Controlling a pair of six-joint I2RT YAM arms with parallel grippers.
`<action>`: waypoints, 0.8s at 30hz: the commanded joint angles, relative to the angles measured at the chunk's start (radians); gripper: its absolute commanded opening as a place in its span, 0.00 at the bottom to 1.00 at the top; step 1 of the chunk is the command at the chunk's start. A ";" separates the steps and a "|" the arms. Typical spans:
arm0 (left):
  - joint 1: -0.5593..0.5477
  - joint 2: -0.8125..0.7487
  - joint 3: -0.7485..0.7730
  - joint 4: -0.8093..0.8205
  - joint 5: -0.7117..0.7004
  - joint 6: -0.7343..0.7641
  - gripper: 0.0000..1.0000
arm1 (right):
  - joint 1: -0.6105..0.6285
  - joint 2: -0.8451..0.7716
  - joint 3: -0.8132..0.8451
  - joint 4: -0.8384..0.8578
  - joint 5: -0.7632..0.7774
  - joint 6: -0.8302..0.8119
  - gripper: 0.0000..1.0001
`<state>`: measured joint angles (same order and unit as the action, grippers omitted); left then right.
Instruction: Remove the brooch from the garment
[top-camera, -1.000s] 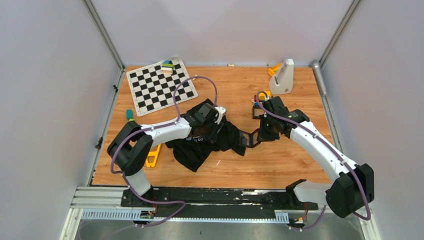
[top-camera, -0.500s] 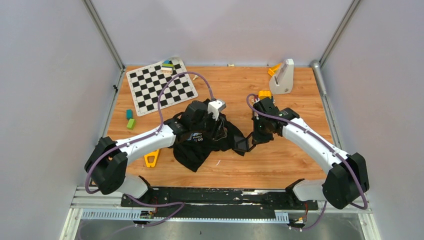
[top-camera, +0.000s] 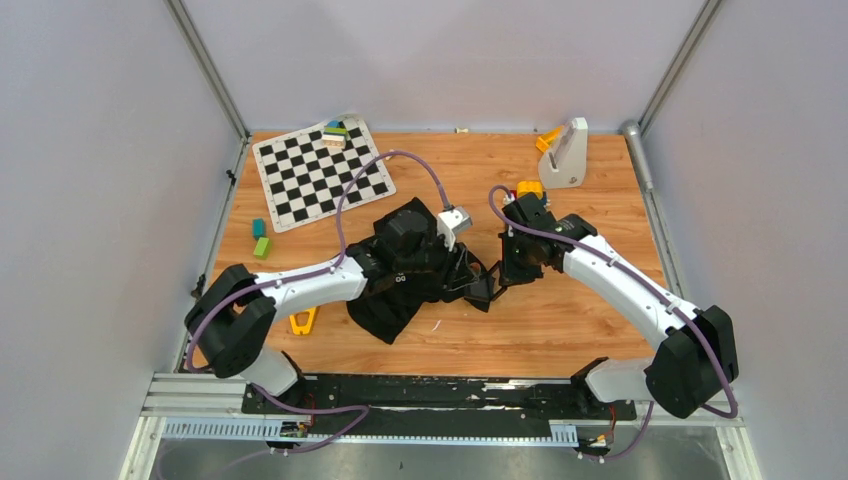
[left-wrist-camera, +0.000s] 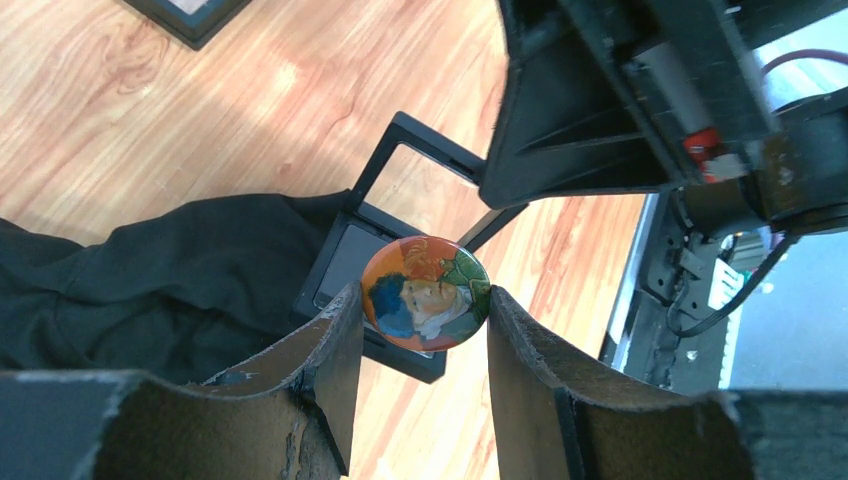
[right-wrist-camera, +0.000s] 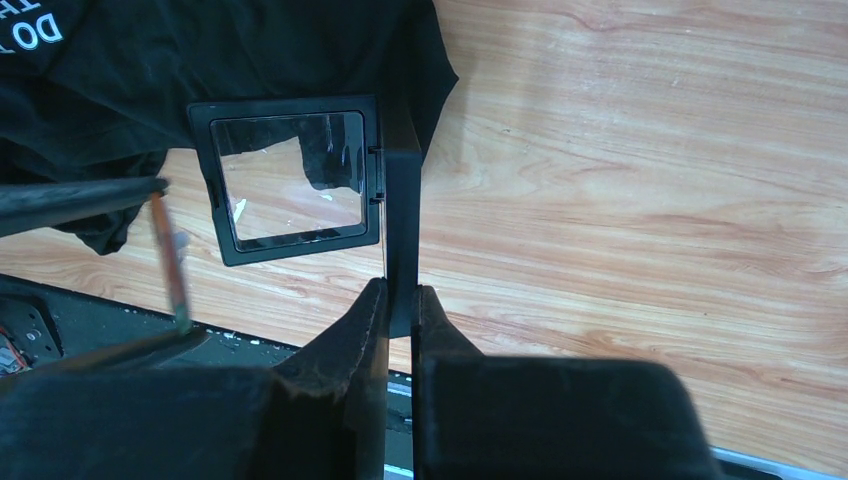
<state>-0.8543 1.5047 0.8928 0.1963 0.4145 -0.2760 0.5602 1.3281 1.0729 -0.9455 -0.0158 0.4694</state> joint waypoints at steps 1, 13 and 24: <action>-0.017 0.068 0.054 0.040 -0.006 0.057 0.31 | 0.009 -0.010 0.033 0.005 0.008 0.011 0.00; -0.038 0.169 0.074 -0.040 -0.095 0.155 0.30 | 0.009 0.000 0.033 -0.002 0.009 -0.003 0.00; -0.120 0.229 0.126 -0.090 -0.233 0.252 0.37 | 0.009 0.008 0.036 0.009 0.001 -0.003 0.00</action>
<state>-0.9356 1.7191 0.9730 0.1261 0.2657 -0.0956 0.5625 1.3323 1.0729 -0.9463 -0.0090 0.4686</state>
